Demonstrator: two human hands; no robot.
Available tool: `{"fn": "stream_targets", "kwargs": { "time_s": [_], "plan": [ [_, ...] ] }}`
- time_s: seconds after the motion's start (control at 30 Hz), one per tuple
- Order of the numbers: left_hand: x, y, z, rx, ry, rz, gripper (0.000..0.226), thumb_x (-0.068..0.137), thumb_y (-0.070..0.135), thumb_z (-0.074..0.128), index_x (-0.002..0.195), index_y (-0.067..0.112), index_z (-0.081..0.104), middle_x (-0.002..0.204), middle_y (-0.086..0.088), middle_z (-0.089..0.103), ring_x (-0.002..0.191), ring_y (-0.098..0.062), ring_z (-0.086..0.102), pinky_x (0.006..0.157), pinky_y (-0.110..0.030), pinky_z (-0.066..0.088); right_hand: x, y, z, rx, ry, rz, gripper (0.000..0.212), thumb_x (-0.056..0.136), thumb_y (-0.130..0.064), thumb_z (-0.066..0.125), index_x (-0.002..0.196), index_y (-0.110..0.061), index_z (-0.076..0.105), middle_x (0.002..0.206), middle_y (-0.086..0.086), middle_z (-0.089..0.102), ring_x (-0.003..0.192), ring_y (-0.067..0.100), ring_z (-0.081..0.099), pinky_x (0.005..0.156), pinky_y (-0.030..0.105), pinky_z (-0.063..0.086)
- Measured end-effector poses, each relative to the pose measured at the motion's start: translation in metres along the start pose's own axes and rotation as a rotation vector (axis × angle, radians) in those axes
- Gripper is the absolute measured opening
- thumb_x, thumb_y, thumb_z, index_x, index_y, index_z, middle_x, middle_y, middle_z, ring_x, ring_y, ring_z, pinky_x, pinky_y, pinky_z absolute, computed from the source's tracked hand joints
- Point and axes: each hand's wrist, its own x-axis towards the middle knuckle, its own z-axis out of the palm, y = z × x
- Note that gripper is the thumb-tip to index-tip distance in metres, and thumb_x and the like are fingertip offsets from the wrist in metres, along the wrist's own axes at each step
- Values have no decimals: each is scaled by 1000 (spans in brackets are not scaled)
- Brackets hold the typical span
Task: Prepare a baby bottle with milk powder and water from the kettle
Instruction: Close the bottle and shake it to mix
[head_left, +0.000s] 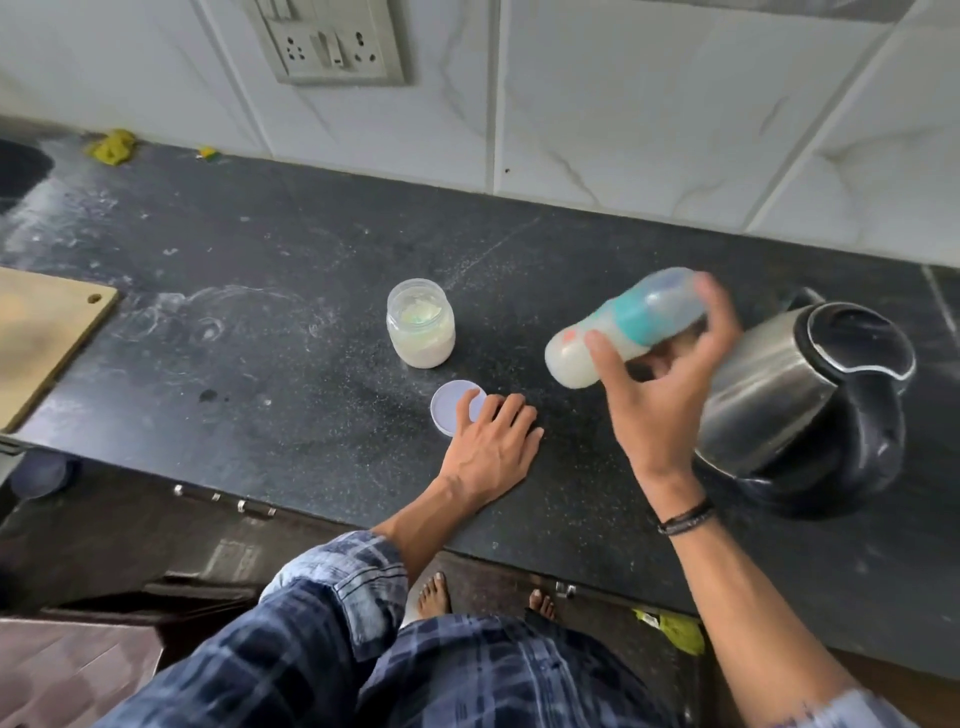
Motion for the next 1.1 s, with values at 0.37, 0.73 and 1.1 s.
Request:
{"fn": "stream_targets", "kwargs": {
  "time_s": [0.37, 0.73, 1.1],
  "plan": [
    [0, 0, 1, 18, -3, -12, 31, 107, 44, 40, 112, 21, 61, 120, 1, 58, 103, -25, 54, 106, -56, 28, 15, -9, -4, 97, 170, 19, 86, 92, -5, 78, 150, -11, 14, 144, -2, 43, 123, 14, 65, 91, 30, 60],
    [-1, -1, 0, 8, -9, -1, 30, 107, 44, 41, 112, 21, 60, 120, 1, 58, 105, -25, 54, 107, -57, 28, 22, -18, -8, 56, -47, 104, 86, 88, -4, 81, 149, -14, 22, 142, 4, 53, 115, 21, 69, 89, 46, 61],
    [0, 2, -3, 23, -13, -14, 31, 107, 42, 41, 111, 20, 62, 119, 1, 58, 103, -25, 55, 106, -57, 31, 20, -28, -7, 144, 181, -19, 86, 92, 3, 75, 151, 1, 12, 141, 9, 43, 117, 10, 67, 92, 25, 57]
  ]
}}
